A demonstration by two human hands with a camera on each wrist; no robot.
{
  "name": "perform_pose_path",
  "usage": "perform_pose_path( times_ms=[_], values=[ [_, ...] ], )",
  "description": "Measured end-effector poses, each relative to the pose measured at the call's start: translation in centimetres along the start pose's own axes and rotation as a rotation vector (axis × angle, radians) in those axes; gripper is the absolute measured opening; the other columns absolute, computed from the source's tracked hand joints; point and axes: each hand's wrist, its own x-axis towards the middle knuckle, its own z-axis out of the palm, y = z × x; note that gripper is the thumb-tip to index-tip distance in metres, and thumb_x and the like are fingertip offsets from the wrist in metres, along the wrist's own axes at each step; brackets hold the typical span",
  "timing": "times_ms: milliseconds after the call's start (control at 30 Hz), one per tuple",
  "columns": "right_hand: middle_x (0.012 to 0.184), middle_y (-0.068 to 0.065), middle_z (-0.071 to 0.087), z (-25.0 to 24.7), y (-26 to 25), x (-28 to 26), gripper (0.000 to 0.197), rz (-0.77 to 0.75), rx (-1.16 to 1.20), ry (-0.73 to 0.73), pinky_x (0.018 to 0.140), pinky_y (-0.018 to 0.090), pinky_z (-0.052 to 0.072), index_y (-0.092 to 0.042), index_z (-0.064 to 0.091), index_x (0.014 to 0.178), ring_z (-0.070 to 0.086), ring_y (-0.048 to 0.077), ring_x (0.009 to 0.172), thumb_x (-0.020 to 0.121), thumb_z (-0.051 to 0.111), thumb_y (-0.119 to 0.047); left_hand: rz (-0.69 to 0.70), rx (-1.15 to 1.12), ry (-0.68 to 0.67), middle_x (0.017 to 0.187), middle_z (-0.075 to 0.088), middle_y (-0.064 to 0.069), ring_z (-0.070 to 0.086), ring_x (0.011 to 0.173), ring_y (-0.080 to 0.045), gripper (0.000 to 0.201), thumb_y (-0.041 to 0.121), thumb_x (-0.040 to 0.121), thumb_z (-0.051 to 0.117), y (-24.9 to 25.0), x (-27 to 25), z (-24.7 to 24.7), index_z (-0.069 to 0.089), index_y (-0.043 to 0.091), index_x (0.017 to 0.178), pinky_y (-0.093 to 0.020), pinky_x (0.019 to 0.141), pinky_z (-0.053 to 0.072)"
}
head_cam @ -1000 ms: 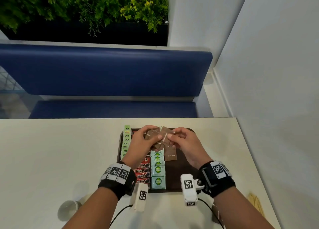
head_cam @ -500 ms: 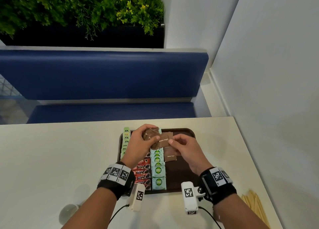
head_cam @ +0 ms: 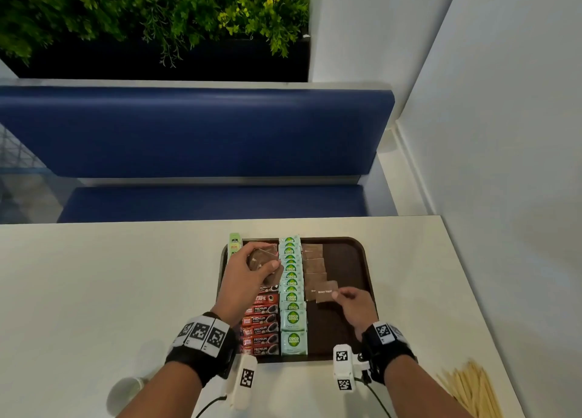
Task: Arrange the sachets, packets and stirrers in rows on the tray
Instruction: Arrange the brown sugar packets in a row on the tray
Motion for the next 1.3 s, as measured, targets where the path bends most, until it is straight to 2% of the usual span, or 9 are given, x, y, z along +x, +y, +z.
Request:
perform_pose_path(
  times_ms=[67, 200, 267, 333, 567, 733, 900, 1000, 1300],
  values=[
    [0.1, 0.001, 0.077, 1.4, 1.5, 0.7, 0.007, 0.031, 0.001, 0.021, 0.099, 0.039, 0.053, -0.025, 0.076, 0.089, 0.07, 0.025, 0.105, 0.09, 0.081, -0.022, -0.025, -0.009, 0.004, 0.109, 0.075, 0.013, 0.073, 0.101, -0.007, 0.031, 0.017, 0.094, 0.082, -0.4, 0.0, -0.2, 0.071, 0.035, 0.116, -0.03, 0.082, 0.064],
    [0.1, 0.001, 0.073, 2.6, 2.3, 1.0, 0.009, 0.044, -0.008, 0.067, 0.098, 0.035, 0.05, -0.019, 0.078, 0.102, 0.067, 0.023, 0.103, 0.094, 0.078, -0.023, -0.034, 0.004, 0.013, 0.112, 0.074, 0.011, 0.072, 0.102, -0.006, 0.033, 0.013, 0.094, 0.081, -0.7, -0.3, -0.4, 0.07, 0.032, 0.119, -0.023, 0.077, 0.061],
    [0.095, 0.0, 0.072, 2.8, 2.2, 0.9, 0.003, 0.037, -0.034, 0.082, 0.096, 0.035, 0.05, -0.024, 0.074, 0.095, 0.066, 0.023, 0.1, 0.094, 0.077, -0.023, -0.04, -0.017, 0.006, 0.113, 0.073, 0.007, 0.071, 0.103, -0.01, 0.033, 0.012, 0.095, 0.081, -0.8, -0.5, -0.3, 0.07, 0.031, 0.119, -0.02, 0.072, 0.061],
    [0.093, 0.0, 0.074, 3.0, 2.2, 1.0, 0.01, 0.023, -0.074, 0.093, 0.092, 0.034, 0.05, -0.028, 0.07, 0.088, 0.068, 0.025, 0.099, 0.094, 0.077, -0.025, -0.047, -0.021, 0.004, 0.114, 0.073, 0.005, 0.071, 0.104, -0.011, 0.033, 0.012, 0.095, 0.081, -0.9, -0.6, -0.3, 0.07, 0.03, 0.12, -0.017, 0.069, 0.061],
    [0.087, -0.002, 0.071, 3.2, 2.6, 1.2, 0.016, 0.0, -0.151, 0.137, 0.081, 0.029, 0.048, -0.025, 0.066, 0.085, 0.07, 0.025, 0.094, 0.092, 0.08, -0.024, -0.041, -0.013, 0.009, 0.113, 0.074, 0.007, 0.071, 0.105, -0.012, 0.032, 0.013, 0.095, 0.081, -1.1, -0.5, -0.4, 0.071, 0.03, 0.119, -0.02, 0.071, 0.062],
    [0.086, -0.003, 0.071, 3.4, 2.9, 1.2, 0.018, 0.014, -0.125, 0.153, 0.087, 0.034, 0.052, -0.026, 0.066, 0.081, 0.068, 0.028, 0.098, 0.089, 0.081, -0.023, -0.048, -0.042, 0.012, 0.114, 0.073, 0.005, 0.071, 0.105, -0.014, 0.033, 0.01, 0.095, 0.08, -1.1, -0.8, -0.6, 0.071, 0.028, 0.12, -0.02, 0.07, 0.062],
    [0.084, -0.004, 0.07, 3.8, 3.0, 1.5, 0.018, 0.024, -0.151, 0.152, 0.09, 0.039, 0.053, -0.027, 0.065, 0.08, 0.065, 0.032, 0.103, 0.088, 0.081, -0.029, -0.042, -0.02, 0.024, 0.115, 0.072, 0.009, 0.069, 0.106, -0.009, 0.033, 0.013, 0.095, 0.081, -1.3, -1.0, -0.7, 0.07, 0.031, 0.12, -0.02, 0.078, 0.059],
    [0.082, -0.005, 0.067, 3.7, 2.8, 1.4, 0.02, 0.027, -0.168, 0.153, 0.089, 0.037, 0.053, -0.028, 0.063, 0.08, 0.065, 0.032, 0.103, 0.09, 0.08, -0.028, -0.051, -0.046, 0.029, 0.117, 0.072, 0.007, 0.069, 0.106, -0.009, 0.034, 0.012, 0.094, 0.081, -1.6, -1.0, -0.9, 0.07, 0.027, 0.123, -0.017, 0.074, 0.06],
    [0.081, -0.004, 0.067, 3.8, 2.7, 1.2, 0.023, 0.031, -0.22, 0.151, 0.085, 0.035, 0.051, -0.029, 0.06, 0.078, 0.064, 0.033, 0.106, 0.091, 0.079, -0.033, -0.068, -0.036, 0.036, 0.118, 0.071, 0.007, 0.068, 0.109, -0.012, 0.035, 0.015, 0.093, 0.083, -1.6, -0.9, -0.8, 0.07, 0.028, 0.124, -0.028, 0.087, 0.063]
  ],
)
